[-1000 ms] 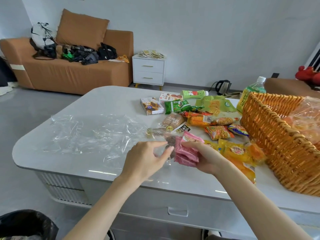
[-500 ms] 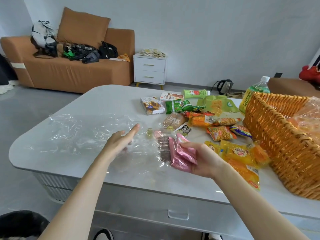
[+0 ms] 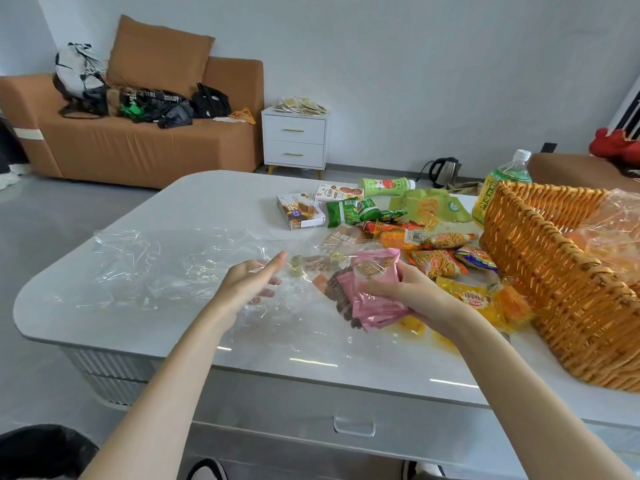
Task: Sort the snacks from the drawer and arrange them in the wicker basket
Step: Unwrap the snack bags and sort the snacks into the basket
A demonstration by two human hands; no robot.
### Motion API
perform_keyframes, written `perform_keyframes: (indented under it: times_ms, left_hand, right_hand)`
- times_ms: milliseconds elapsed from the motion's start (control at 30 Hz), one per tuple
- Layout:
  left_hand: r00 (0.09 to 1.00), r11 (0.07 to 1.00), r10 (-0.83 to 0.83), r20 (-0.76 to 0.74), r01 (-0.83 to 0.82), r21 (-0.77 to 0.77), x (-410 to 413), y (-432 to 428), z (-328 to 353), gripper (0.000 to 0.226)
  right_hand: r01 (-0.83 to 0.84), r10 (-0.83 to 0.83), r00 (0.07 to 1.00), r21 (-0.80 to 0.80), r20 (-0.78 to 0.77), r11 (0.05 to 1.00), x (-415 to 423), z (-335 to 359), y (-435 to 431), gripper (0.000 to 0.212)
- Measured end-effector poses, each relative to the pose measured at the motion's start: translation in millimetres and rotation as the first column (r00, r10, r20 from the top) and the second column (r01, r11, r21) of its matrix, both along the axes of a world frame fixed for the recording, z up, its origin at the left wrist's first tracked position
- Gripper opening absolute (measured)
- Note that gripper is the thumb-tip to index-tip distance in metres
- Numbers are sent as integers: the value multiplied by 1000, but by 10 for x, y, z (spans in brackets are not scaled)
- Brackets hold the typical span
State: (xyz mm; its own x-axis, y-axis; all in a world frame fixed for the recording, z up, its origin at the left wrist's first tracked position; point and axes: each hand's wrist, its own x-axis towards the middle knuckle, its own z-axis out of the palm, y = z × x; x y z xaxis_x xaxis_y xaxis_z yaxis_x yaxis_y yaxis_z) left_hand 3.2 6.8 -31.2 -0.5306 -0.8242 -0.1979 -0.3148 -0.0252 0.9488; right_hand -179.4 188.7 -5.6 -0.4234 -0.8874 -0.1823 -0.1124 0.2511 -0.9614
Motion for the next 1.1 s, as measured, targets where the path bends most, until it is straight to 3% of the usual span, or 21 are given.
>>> perform_keyframes:
  times_ms: [67,133,200,300,367,433,500,567,667,733,800,867,900,933,1000,1100]
  left_hand:
    - [998,996,-48,-31,50,75,-26,52,10,52]
    - [993,981,-108,-46,114,156,-61,133,27,51]
    - [983,954,-159,-88,176,241,-90,207,32,54]
    - [957,886,-203,-208,270,377,-122,283,47,61]
    - [943,871,-210,-258,300,388,-153,312,46,59]
    - [934,873,-211,-288,313,374,-188,324,8,52]
    - [934,882,-188,-302,296,367,-214,346,-30,55]
    - [934,894,-133,-331,257,366,-233,373,-45,67]
    - [903,914,-84,-420,237,328,-257,378,-30,87]
    - [900,938,-87,-427,219,270,-253,367,-20,93]
    - [910,963,-92,-405,186,198,-261,366,-30,80]
    - [931,987,-75,-357,119,104,-276,364,-50,71]
    - [946,995,-58,-320,82,63,-289,348,-75,70]
    - [956,998,-46,-290,58,34,-296,329,-97,72]
    - [956,1000,-5,-292,9,10,-288,284,-120,69]
    - [932,989,34,-361,22,148,-272,244,-128,55]
  right_hand:
    - [-90,97,972,-42,216,995,31,2,-3,27]
    - [-136,156,929,-81,337,987,90,-21,-50,19]
    - [-132,170,893,-119,416,984,146,-46,-111,10]
    - [-163,213,870,-148,445,975,209,-54,-199,13]
    - [-178,201,914,-96,353,979,243,-35,-228,9]
    - [-195,194,976,2,96,981,223,-61,-252,8]
    - [-234,234,969,3,-85,972,187,-100,-256,21]
    - [-169,162,983,-78,-87,982,182,-85,-257,26]
    - [-37,73,988,-241,140,970,234,-39,-258,19]
    - [-21,53,991,-258,120,966,255,-42,-262,22]
    - [-63,42,990,-155,-137,986,251,-101,-258,30]
    - [-127,100,902,-36,-421,991,248,-127,-224,35]
    - [-155,139,859,8,-493,988,244,-129,-199,37]
    - [-185,188,839,57,-511,981,233,-137,-171,41]
    - [-186,202,884,81,-422,979,187,-144,-149,40]
    - [-97,95,953,6,-289,995,127,-187,-166,14]
